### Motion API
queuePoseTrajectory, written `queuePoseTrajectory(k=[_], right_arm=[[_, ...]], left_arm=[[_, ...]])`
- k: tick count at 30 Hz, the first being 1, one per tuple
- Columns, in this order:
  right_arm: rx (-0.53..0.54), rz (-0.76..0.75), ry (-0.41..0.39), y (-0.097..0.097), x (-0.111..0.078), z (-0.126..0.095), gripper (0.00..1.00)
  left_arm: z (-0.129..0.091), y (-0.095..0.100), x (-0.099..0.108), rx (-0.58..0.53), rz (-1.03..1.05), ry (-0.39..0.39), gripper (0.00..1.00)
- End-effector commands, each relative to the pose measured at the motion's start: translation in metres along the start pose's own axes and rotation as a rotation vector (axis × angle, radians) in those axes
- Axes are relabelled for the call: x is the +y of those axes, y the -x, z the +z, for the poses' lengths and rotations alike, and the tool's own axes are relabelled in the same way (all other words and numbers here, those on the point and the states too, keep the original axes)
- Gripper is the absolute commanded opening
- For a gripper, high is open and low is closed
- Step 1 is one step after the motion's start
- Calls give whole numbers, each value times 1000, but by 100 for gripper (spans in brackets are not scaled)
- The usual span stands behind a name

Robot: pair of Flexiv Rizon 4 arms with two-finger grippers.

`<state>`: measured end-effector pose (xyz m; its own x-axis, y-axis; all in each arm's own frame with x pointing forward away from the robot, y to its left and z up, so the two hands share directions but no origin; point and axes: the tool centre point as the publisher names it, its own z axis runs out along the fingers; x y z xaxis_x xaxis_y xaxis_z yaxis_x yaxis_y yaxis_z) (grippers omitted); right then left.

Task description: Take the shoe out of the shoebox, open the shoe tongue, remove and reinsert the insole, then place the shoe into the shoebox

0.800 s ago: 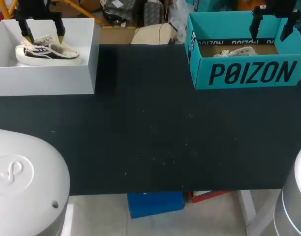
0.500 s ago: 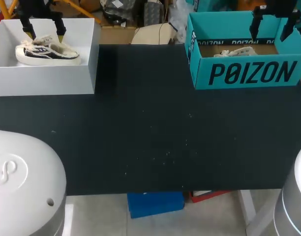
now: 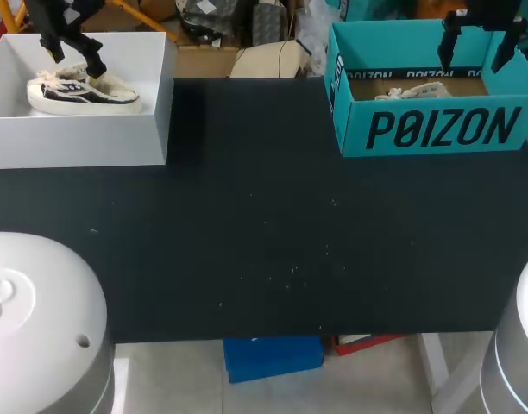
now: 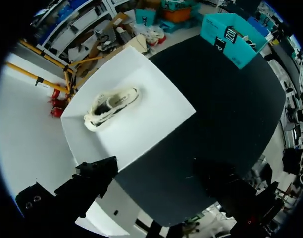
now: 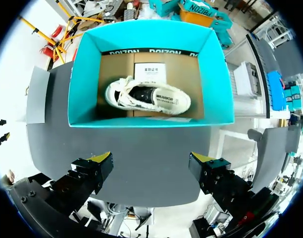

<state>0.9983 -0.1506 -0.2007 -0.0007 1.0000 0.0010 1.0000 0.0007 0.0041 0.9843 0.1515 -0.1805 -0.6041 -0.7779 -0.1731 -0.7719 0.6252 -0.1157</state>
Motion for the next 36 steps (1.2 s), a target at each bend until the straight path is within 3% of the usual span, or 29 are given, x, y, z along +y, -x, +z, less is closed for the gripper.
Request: queuePoseTrajectory(k=[1, 6, 9, 12, 16, 17, 18, 20, 27, 31, 36], right_arm=[[0, 0, -1, 0, 0, 0, 100], [0, 0, -1, 0, 0, 0, 100], [0, 0, -1, 0, 0, 0, 100], [0, 0, -1, 0, 0, 0, 100], [0, 0, -1, 0, 0, 0, 100], [0, 0, -1, 0, 0, 0, 100], [0, 0, -1, 0, 0, 0, 100], [0, 0, -1, 0, 0, 0, 100], [0, 0, -1, 0, 0, 0, 100], [0, 0, -1, 0, 0, 0, 100], [0, 0, -1, 0, 0, 0, 100]], left_arm=[[7, -4, 9, -88, 526, -181, 100], [17, 18, 6, -93, 724, -135, 100], [20, 29, 5, -86, 800, -130, 87], [24, 42, 2, -78, 834, -111, 100], [37, 56, 0, -62, 887, -72, 91], [41, 61, 0, -58, 895, -53, 94], [45, 65, -1, -53, 900, -50, 92], [53, 75, -2, -53, 905, -28, 69], [80, 107, -17, -65, 930, 27, 77], [98, 124, -33, -69, 928, 40, 66], [123, 138, -52, -55, 927, 28, 68]])
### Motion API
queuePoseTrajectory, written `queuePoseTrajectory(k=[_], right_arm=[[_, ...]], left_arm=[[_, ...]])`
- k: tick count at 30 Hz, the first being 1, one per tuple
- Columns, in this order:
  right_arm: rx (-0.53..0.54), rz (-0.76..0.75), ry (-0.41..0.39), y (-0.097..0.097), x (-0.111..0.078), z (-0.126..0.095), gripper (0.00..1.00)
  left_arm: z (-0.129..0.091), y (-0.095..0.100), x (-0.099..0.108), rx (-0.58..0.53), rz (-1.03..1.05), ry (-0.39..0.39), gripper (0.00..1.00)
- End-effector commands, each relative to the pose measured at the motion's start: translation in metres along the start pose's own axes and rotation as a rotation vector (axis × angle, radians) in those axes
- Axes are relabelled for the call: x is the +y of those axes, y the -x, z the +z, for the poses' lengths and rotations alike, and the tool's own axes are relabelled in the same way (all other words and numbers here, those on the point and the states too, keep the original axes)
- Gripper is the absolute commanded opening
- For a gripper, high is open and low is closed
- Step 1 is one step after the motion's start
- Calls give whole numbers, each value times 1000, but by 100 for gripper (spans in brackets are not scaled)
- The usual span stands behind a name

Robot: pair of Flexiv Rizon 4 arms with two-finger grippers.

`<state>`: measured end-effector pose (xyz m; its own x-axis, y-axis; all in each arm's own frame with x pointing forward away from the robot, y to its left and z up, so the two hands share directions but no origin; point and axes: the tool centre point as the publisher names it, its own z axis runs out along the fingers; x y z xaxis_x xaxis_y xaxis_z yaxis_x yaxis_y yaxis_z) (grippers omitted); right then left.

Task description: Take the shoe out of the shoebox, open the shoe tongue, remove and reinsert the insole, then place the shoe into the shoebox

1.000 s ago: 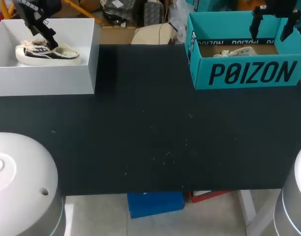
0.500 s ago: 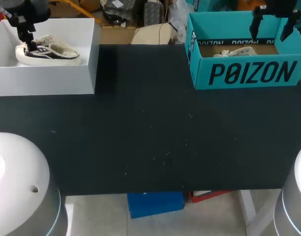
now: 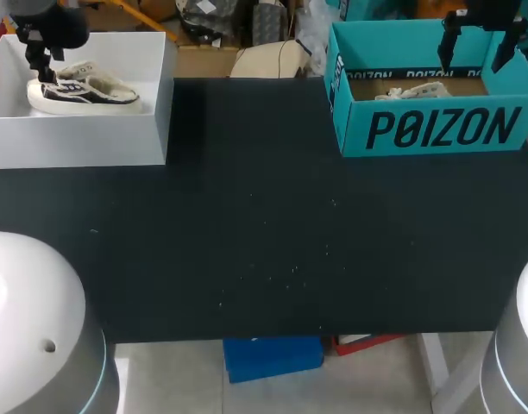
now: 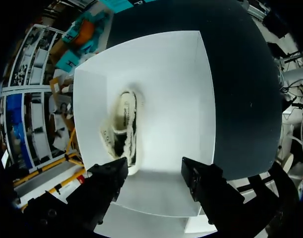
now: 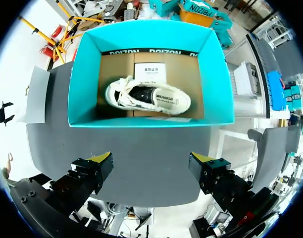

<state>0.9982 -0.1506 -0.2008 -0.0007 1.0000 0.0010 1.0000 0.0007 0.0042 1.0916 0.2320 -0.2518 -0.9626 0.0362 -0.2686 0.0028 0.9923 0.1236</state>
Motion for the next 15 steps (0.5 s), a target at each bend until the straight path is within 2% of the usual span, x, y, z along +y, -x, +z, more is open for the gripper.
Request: queuePoseTrajectory(k=[1, 3, 5, 7, 15], right_arm=[[0, 0, -1, 0, 0, 0, 100], [0, 0, -1, 0, 0, 0, 100], [0, 0, -1, 0, 0, 0, 100], [0, 0, -1, 0, 0, 0, 100], [0, 0, -1, 0, 0, 0, 100]], left_arm=[[34, 37, 0, 37, 4, -7, 67], [42, 45, 0, 43, -10, -10, 64], [50, 52, 1, 58, -26, -13, 50], [50, 55, -2, 68, -37, -21, 48], [82, 64, -7, 103, -42, -10, 47]])
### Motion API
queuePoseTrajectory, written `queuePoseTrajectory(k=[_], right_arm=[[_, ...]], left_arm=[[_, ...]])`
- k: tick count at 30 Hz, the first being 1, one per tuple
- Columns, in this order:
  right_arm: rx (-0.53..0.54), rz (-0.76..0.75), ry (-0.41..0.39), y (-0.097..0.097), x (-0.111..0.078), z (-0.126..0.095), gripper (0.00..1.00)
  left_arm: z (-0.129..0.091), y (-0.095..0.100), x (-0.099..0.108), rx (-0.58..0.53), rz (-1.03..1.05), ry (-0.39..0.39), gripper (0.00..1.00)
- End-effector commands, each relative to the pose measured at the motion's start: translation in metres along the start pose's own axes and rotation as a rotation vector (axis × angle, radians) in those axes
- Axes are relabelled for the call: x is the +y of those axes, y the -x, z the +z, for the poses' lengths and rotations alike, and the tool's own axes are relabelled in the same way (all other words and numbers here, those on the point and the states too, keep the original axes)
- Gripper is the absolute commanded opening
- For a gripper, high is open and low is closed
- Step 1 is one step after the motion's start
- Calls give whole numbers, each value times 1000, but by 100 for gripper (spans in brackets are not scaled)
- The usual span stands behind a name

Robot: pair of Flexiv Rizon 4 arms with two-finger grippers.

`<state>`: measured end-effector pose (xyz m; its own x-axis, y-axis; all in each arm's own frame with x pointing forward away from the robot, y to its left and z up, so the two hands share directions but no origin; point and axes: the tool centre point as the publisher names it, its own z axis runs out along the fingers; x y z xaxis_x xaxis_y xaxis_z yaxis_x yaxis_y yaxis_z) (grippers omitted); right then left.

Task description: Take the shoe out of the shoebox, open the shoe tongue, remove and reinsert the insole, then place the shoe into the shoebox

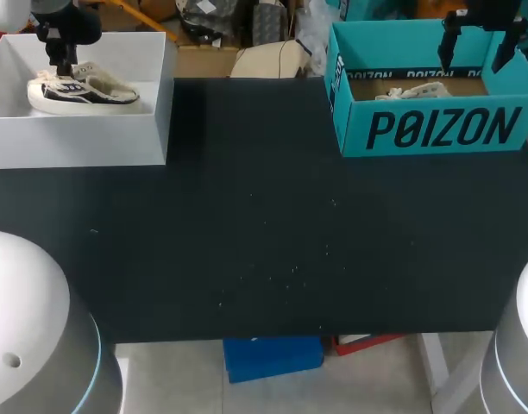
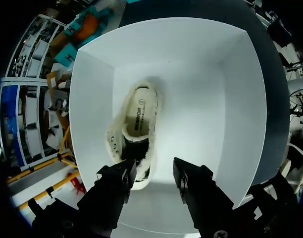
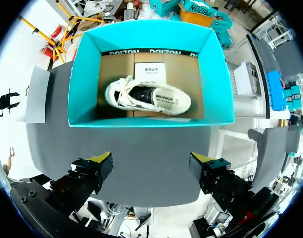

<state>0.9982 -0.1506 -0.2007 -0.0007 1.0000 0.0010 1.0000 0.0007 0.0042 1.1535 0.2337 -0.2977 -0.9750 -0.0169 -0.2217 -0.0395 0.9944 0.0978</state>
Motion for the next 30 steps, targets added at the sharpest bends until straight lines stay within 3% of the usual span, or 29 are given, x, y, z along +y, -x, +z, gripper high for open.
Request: queuePoseTrajectory(k=[1, 18, 26, 30], right_arm=[[0, 0, -1, 0, 0, 0, 100], [0, 0, -1, 0, 0, 0, 100], [0, 0, -1, 0, 0, 0, 100], [0, 0, -1, 0, 0, 0, 100]], left_arm=[[23, 17, -4, 52, 11, 11, 47], [90, -5, -4, 132, 4, 56, 45], [107, 0, -2, 128, -7, 57, 43], [114, 2, -3, 125, -13, 63, 34]])
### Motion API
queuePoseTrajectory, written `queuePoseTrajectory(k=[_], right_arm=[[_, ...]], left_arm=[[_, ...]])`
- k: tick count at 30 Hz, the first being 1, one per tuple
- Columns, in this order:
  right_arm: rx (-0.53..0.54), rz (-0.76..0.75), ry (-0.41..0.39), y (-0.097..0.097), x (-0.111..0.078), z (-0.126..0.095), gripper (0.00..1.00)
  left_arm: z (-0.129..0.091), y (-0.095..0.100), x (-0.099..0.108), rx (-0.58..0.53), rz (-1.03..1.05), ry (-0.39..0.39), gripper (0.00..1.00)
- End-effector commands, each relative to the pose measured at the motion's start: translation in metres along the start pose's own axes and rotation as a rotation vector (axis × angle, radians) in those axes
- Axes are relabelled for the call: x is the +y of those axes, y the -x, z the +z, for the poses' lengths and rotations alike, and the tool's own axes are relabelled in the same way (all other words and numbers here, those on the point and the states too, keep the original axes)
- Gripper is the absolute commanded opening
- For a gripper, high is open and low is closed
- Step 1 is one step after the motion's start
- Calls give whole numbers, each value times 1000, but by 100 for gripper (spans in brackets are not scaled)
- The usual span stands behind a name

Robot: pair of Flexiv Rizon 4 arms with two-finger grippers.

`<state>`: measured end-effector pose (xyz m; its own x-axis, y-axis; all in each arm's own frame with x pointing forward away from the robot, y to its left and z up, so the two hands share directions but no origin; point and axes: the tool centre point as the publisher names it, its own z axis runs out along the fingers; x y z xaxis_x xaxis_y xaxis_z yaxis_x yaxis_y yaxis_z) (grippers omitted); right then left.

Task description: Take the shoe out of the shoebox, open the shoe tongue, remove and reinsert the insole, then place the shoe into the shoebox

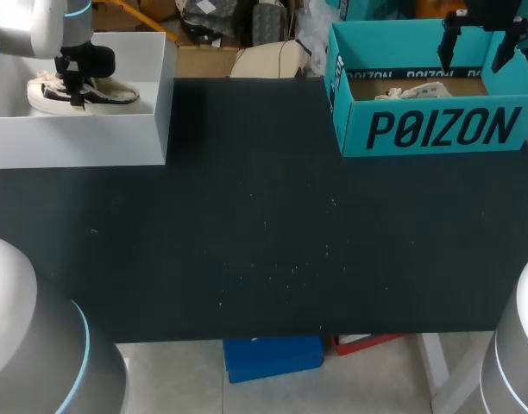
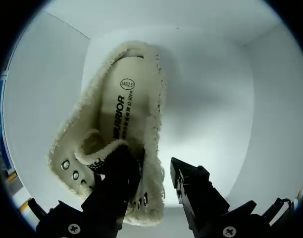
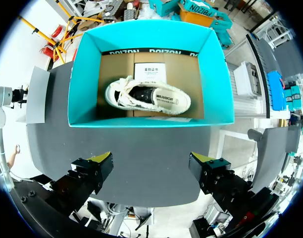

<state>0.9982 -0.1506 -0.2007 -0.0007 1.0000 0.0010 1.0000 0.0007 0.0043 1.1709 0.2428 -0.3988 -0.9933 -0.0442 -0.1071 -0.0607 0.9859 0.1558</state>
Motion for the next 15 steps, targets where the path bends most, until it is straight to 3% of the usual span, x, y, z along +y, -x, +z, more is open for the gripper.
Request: queuePoseTrajectory(k=[1, 2, 3, 9, 15], right_arm=[[0, 0, -1, 0, 0, 0, 100], [0, 0, -1, 0, 0, 0, 100], [0, 0, -1, 0, 0, 0, 100], [0, 0, -1, 0, 0, 0, 100], [0, 0, -1, 0, 0, 0, 100]], left_arm=[[11, 9, -2, 7, -4, 2, 30], [12, 9, -2, 7, -6, 1, 25], [12, 9, -2, 8, -7, 0, 0], [6, 10, -2, 0, -13, -14, 0], [-24, 1, 3, -40, 0, -35, 0]])
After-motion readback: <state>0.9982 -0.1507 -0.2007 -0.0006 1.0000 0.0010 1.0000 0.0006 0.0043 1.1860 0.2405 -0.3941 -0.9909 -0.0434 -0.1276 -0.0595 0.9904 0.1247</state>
